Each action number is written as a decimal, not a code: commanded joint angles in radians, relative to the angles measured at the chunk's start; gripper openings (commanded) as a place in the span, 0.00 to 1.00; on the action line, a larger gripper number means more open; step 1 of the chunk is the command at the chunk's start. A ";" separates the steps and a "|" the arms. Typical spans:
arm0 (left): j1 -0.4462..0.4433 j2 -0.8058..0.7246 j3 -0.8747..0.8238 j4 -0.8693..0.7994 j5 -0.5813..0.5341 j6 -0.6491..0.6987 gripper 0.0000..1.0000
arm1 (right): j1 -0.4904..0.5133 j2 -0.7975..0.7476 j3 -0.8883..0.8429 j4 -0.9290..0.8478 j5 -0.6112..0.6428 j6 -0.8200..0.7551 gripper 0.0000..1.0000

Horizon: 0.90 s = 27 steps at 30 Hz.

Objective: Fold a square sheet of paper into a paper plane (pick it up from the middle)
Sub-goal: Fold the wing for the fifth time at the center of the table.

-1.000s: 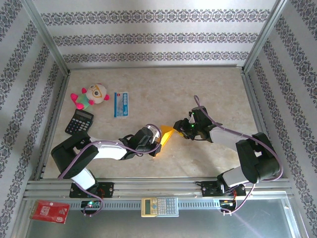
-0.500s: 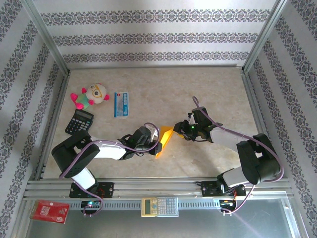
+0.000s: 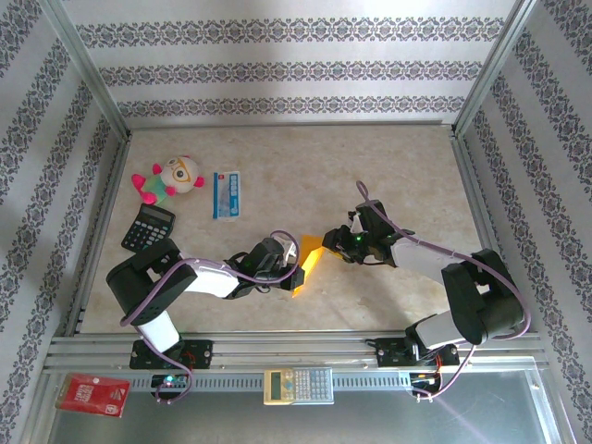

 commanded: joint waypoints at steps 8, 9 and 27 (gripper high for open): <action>0.017 0.017 -0.041 0.058 0.008 -0.061 0.00 | 0.030 -0.022 0.011 0.034 -0.018 -0.040 0.35; 0.019 0.016 -0.042 0.057 0.006 -0.066 0.00 | 0.037 -0.023 0.010 0.042 -0.014 -0.037 0.34; 0.030 0.029 -0.072 0.078 0.010 -0.102 0.00 | 0.138 0.118 0.063 0.141 0.021 -0.018 0.13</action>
